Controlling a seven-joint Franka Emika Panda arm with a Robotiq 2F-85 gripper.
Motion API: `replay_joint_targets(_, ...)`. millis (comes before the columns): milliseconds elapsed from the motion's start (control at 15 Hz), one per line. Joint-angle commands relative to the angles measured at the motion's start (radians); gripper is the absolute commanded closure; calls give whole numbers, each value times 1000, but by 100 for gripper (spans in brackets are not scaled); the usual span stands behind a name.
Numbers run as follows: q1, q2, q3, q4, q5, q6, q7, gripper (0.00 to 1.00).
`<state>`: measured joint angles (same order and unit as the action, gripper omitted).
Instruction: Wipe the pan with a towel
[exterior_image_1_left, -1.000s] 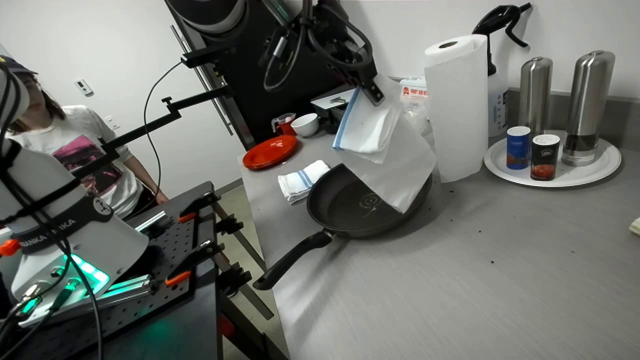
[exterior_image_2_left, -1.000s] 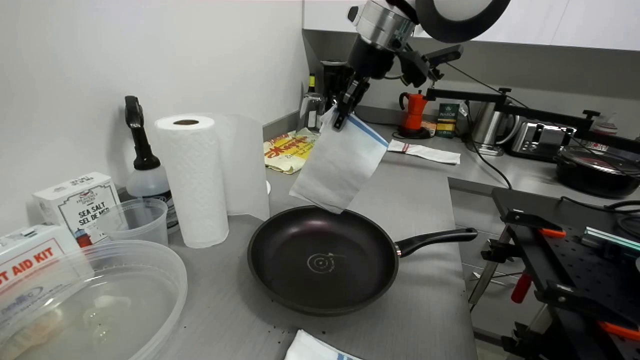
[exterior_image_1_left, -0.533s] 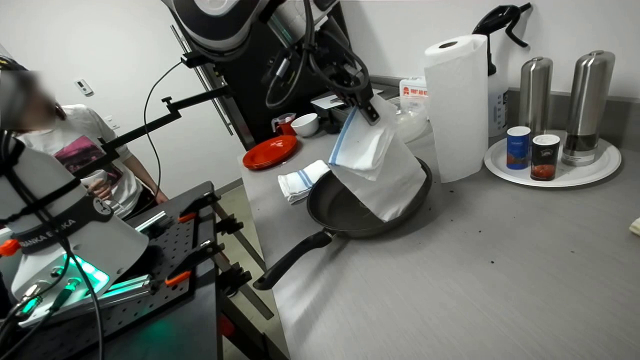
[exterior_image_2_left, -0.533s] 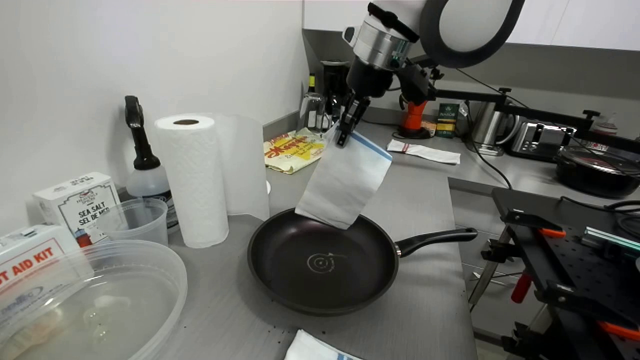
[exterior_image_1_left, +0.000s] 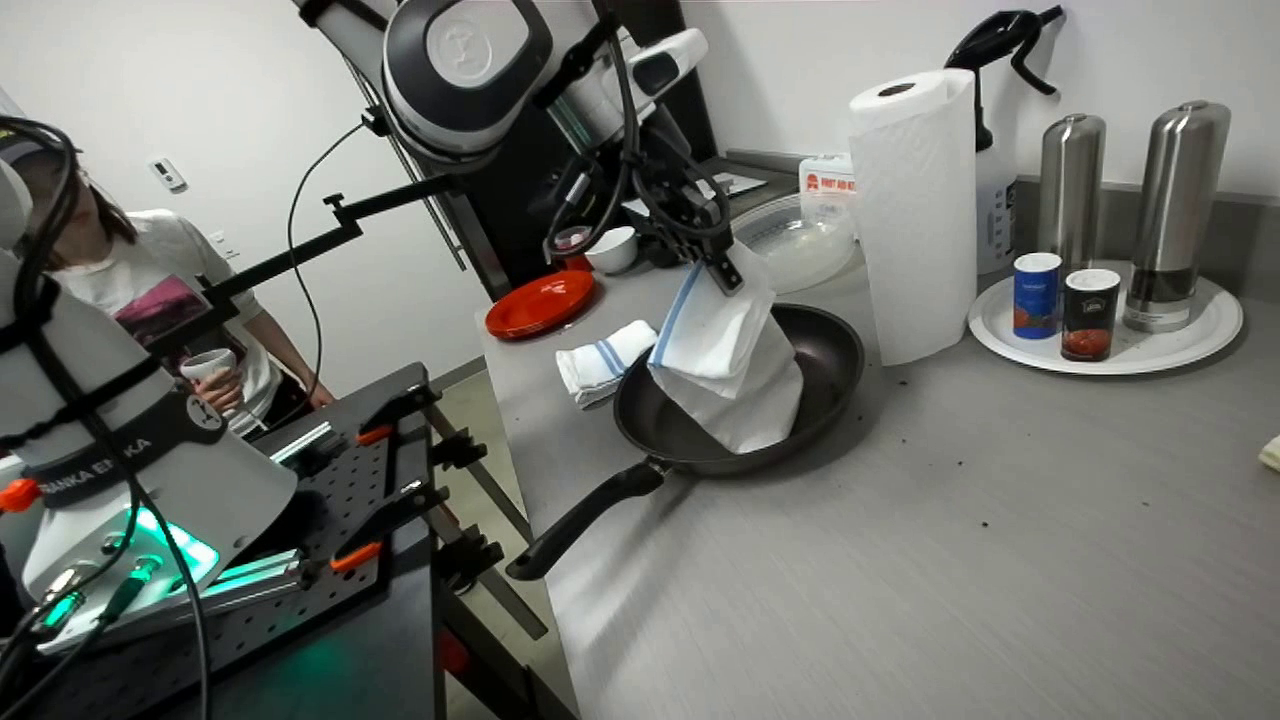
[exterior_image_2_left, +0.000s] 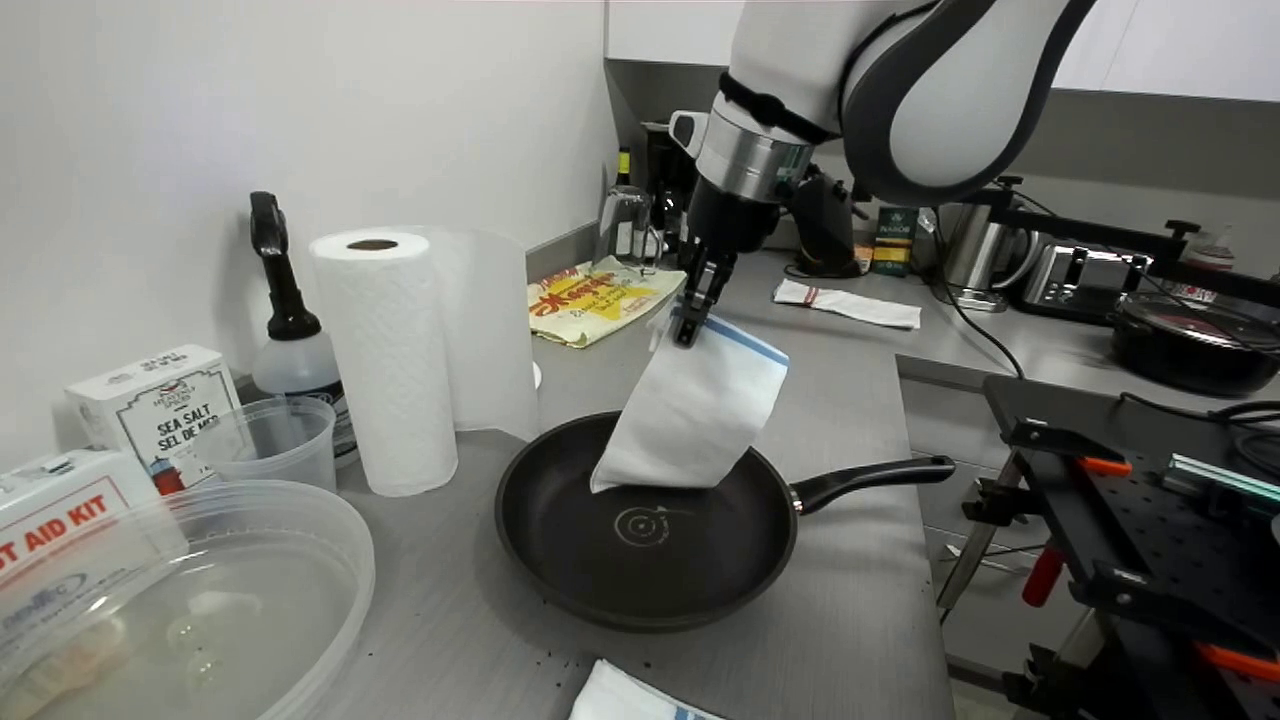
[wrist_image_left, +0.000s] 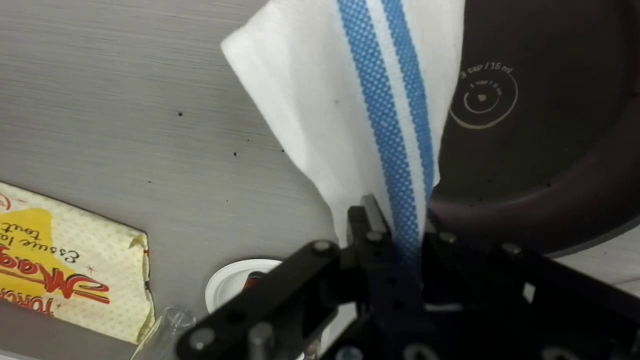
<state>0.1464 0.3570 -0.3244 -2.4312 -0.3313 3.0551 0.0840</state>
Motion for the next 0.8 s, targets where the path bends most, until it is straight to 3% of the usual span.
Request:
replay_joint_targets(0,66,55,-53,15,-7,27,24,97)
replay_joint_targets(267,43,105,-12,32,43,14,8,97)
replay_joint_targets(467,66,174,-31,63,62,35,29,97)
replay_joint_targets(733,48,275,-1,129,115,48,32,97)
